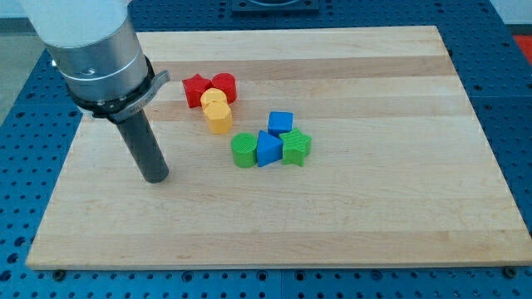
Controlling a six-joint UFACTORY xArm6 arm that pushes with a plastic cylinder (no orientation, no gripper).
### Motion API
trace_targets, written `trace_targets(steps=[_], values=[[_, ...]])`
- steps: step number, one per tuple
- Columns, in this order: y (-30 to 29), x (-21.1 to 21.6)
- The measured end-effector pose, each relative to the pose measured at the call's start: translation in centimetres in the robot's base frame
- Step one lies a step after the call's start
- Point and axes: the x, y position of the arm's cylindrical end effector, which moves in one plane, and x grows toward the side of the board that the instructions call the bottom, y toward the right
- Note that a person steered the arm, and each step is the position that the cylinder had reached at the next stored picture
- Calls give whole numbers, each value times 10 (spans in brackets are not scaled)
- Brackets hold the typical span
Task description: Move the yellow hexagon to the center
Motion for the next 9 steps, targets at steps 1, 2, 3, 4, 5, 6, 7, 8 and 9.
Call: trace_targets(steps=[1, 2, 3, 4, 5, 6, 7, 8, 9], values=[[0, -1], [0, -2], [0, -2], [0, -2], [0, -3], [0, -5], [0, -49], [2, -96], [23, -96]])
